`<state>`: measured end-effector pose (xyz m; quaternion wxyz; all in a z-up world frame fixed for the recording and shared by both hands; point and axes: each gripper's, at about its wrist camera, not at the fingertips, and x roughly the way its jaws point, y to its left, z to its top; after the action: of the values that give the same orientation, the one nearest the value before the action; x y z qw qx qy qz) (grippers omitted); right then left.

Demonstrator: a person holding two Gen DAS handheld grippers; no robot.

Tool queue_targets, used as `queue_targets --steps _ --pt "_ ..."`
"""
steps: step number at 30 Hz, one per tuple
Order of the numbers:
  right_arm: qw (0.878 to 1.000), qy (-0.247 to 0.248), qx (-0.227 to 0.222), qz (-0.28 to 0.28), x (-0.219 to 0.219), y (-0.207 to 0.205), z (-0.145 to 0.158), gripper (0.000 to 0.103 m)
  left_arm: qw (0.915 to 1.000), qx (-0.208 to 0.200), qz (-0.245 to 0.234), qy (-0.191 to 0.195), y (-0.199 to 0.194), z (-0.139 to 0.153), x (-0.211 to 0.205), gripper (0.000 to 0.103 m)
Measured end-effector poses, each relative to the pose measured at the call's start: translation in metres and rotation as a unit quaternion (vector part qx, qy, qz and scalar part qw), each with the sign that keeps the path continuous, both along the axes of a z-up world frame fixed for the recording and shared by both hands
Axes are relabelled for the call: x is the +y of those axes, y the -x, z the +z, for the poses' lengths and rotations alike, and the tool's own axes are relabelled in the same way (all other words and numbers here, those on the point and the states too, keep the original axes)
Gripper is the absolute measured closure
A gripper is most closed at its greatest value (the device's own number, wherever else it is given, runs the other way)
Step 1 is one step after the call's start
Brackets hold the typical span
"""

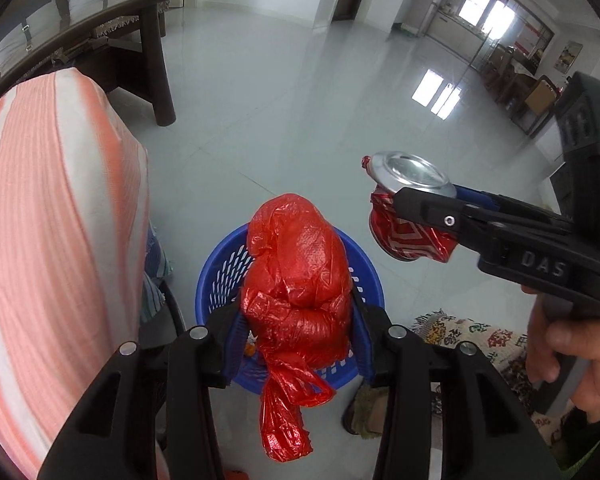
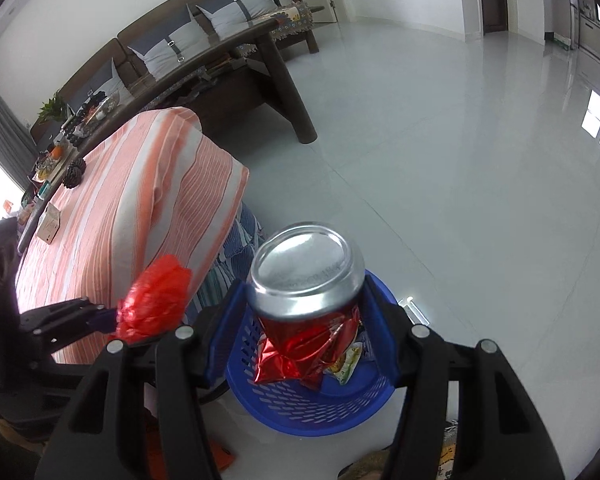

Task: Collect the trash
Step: 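Grasp red bag with left tool while right carries can over wastebasket, open both, then move both tools back over the table toward the milk carton and mesh bundle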

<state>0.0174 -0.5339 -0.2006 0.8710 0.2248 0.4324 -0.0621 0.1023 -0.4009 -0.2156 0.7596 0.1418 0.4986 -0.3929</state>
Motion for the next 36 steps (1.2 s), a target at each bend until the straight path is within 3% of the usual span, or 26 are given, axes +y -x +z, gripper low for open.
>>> queue_targets --steps 1,3,4,5,6,9,14,16,21,25,28,33,36 --pt "1.0 -0.003 0.0 -0.003 -0.002 0.0 -0.001 0.046 1.0 -0.003 -0.001 -0.003 -0.001 -0.005 -0.004 0.058" --pt "1.0 -0.005 0.001 -0.009 -0.007 -0.001 -0.004 0.045 0.9999 -0.008 -0.007 -0.01 -0.002 -0.014 -0.014 0.048" --pt "1.0 -0.007 0.002 -0.012 -0.008 -0.001 -0.006 0.039 0.9998 -0.014 -0.006 -0.016 -0.002 -0.019 -0.018 0.03" --pt "1.0 -0.012 0.0 -0.016 -0.011 -0.001 -0.007 0.033 0.9995 -0.024 -0.003 -0.019 0.001 -0.023 -0.016 0.021" --pt "1.0 -0.021 -0.004 -0.021 -0.015 0.0 -0.008 0.027 0.9993 -0.031 0.0 -0.021 0.003 -0.027 -0.018 0.02" --pt "0.999 -0.03 -0.012 -0.037 -0.024 0.003 -0.005 0.024 0.9996 -0.022 0.002 -0.02 0.005 -0.029 -0.019 0.018" --pt "0.998 -0.012 -0.019 -0.061 -0.028 0.006 0.004 0.014 0.9993 -0.035 -0.003 0.016 0.018 0.003 0.006 0.012" --pt "0.998 0.007 -0.015 -0.064 -0.022 0.004 0.007 0.008 0.9985 -0.043 -0.003 0.033 0.026 0.022 0.021 0.009" --pt "0.995 0.088 -0.024 -0.046 0.007 0.0 0.021 0.007 0.9957 -0.076 0.015 0.051 0.038 0.058 0.081 0.005" --pt "0.984 0.17 -0.056 0.006 0.054 -0.003 0.037 0.006 0.992 -0.105 0.063 0.032 0.033 0.07 0.15 0.005" --pt "0.976 0.197 -0.072 0.055 0.1 -0.01 0.045 0.006 0.9862 -0.121 0.113 0.005 0.022 0.069 0.207 0.005" --pt "0.969 0.167 -0.086 0.161 0.19 -0.04 0.055 0.005 0.9726 -0.117 0.198 -0.034 -0.007 0.068 0.293 0.005" --pt "0.96 0.151 -0.068 0.224 0.246 -0.073 0.057 0.005 0.963 -0.111 0.241 -0.046 -0.025 0.077 0.333 0.005"
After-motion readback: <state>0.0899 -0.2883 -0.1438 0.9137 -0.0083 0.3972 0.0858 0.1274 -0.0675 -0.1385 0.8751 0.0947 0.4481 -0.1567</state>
